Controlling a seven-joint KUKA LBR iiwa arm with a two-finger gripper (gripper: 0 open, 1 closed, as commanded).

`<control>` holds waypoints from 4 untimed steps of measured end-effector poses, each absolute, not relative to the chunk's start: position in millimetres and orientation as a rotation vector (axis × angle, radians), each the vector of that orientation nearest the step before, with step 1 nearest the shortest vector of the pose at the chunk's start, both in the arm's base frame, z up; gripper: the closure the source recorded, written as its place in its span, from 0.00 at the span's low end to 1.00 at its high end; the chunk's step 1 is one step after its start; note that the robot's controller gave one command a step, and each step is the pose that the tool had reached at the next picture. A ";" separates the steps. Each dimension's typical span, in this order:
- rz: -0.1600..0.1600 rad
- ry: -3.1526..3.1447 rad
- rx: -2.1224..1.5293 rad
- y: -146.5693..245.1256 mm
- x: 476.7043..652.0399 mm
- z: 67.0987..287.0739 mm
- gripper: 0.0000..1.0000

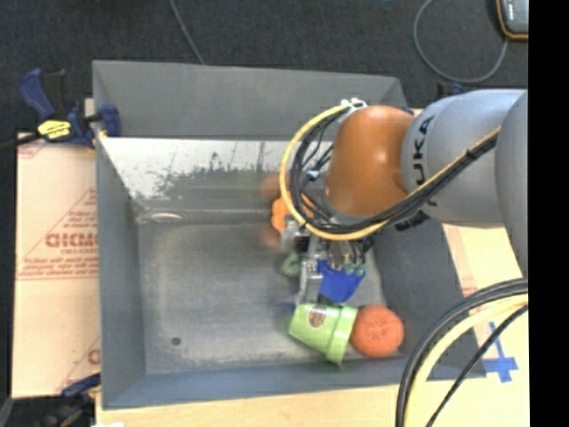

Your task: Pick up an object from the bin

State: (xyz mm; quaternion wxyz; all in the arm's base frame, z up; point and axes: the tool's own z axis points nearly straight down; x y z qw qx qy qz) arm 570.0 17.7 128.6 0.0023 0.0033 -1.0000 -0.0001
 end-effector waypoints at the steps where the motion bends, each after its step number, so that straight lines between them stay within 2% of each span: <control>1: -0.001 -3.145 0.010 17.7 572.0 133.1 0.00; 2: -0.008 -3.141 -0.019 -59.6 585.4 71.8 0.00; 3: -0.022 -3.137 -0.240 -68.1 587.0 72.3 0.00; 4: -0.010 -3.146 -0.023 -59.6 587.3 74.2 0.00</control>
Offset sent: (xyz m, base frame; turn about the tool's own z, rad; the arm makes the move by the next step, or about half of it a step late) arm 0.0146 -0.0788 -0.0586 0.0179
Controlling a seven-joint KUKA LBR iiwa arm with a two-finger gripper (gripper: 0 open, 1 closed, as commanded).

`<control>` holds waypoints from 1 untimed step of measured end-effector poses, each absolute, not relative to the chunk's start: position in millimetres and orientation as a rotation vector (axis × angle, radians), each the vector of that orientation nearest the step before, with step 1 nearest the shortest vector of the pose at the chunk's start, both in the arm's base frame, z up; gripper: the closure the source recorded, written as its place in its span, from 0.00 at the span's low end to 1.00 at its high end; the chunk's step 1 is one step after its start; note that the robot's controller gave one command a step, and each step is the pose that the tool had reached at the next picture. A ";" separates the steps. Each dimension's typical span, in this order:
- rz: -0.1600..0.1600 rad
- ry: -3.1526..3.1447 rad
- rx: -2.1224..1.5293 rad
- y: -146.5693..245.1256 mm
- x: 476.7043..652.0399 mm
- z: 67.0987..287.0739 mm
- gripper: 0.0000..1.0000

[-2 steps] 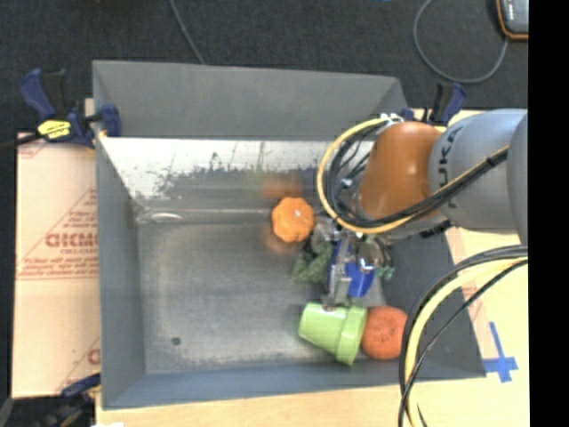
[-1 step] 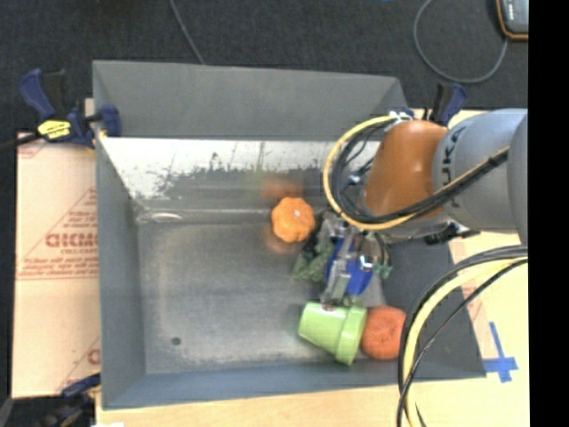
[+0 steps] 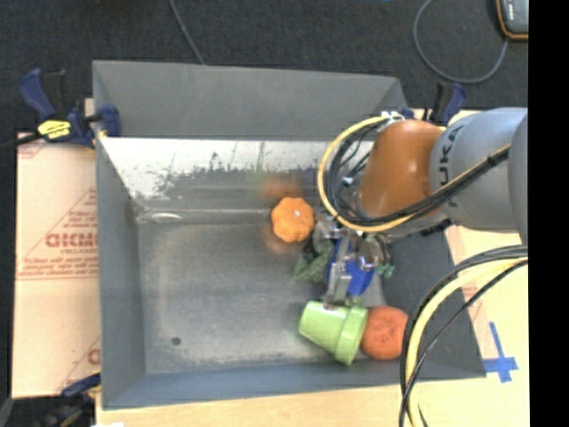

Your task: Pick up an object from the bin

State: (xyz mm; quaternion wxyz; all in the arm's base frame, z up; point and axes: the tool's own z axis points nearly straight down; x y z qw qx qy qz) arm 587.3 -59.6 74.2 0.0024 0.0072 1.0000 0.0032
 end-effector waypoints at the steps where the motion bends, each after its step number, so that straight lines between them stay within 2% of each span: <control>1: 0.025 3.127 0.189 -63.7 588.5 74.6 0.00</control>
Offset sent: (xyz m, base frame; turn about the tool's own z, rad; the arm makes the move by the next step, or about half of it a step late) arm 0.0000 -0.0001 0.0000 0.0014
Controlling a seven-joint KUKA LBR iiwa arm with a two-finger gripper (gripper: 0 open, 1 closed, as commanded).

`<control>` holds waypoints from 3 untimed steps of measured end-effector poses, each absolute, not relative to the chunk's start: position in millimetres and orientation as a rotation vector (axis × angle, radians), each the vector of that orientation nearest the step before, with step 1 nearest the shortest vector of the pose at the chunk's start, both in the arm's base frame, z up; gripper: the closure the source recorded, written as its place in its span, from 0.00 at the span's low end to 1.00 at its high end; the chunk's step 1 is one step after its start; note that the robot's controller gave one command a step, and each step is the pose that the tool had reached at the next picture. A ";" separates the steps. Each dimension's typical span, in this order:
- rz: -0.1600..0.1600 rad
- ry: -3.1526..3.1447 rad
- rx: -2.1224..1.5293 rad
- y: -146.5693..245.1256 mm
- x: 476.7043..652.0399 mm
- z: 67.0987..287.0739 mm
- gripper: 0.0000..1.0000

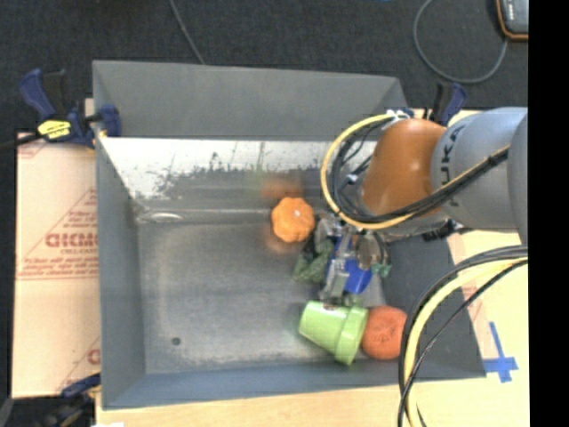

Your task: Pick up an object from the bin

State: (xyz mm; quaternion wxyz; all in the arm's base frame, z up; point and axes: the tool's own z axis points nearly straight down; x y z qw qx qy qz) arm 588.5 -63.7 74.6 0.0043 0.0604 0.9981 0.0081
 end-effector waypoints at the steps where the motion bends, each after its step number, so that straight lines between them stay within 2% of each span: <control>1: 0.015 3.136 0.025 -58.7 587.9 75.0 1.00; 2: 0.015 3.136 0.025 -58.7 587.8 75.4 1.00; 3: 0.014 3.138 0.027 -59.5 586.8 101.7 1.00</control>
Offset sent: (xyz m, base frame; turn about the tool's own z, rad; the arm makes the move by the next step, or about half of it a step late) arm 0.0000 0.0000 0.0000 0.0000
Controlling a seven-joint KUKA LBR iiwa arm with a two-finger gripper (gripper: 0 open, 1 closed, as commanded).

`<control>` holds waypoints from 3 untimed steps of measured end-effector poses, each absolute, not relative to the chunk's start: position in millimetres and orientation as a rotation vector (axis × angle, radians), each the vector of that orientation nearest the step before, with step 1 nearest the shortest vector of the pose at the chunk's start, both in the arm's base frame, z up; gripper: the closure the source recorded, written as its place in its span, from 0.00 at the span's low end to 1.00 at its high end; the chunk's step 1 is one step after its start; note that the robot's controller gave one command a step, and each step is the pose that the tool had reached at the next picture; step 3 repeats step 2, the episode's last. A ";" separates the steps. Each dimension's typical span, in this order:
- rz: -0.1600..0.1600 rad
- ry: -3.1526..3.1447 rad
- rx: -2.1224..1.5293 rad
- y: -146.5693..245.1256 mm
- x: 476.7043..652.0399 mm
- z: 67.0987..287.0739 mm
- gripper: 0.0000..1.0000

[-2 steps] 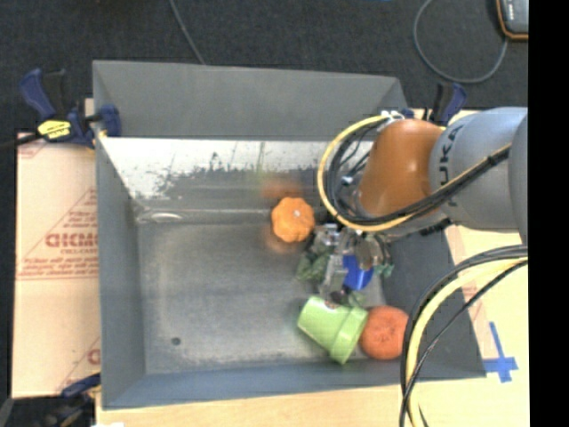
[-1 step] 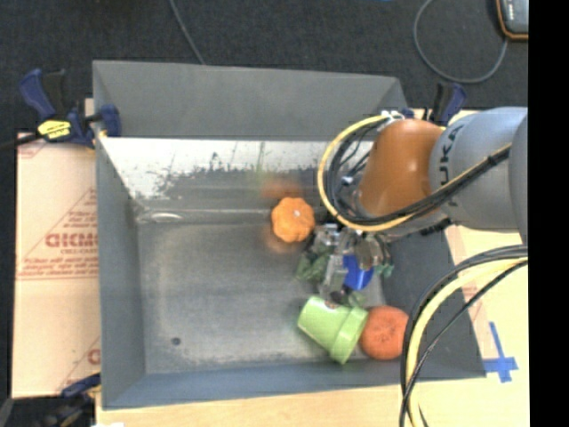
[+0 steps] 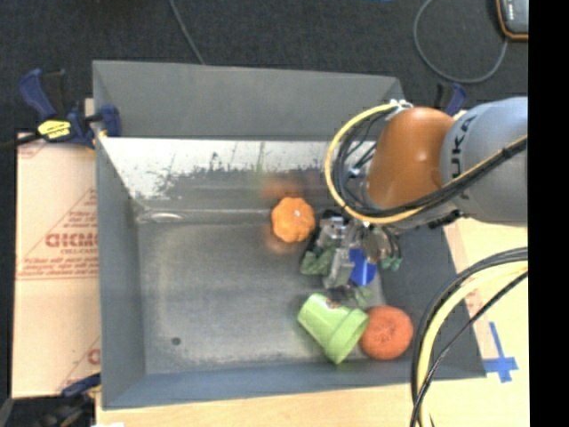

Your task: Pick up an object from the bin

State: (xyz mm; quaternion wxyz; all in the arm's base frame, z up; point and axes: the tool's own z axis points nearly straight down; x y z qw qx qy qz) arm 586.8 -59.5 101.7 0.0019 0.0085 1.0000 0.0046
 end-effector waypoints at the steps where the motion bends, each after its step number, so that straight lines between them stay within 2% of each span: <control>1: 0.013 3.134 0.027 -59.7 587.7 128.4 1.00; 2: 0.013 3.135 0.028 -60.0 587.7 160.3 1.00; 3: 0.013 3.135 0.028 -60.0 587.7 160.3 1.00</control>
Offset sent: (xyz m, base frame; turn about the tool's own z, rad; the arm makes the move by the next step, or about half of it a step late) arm 0.0009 -0.0001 0.0724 0.0000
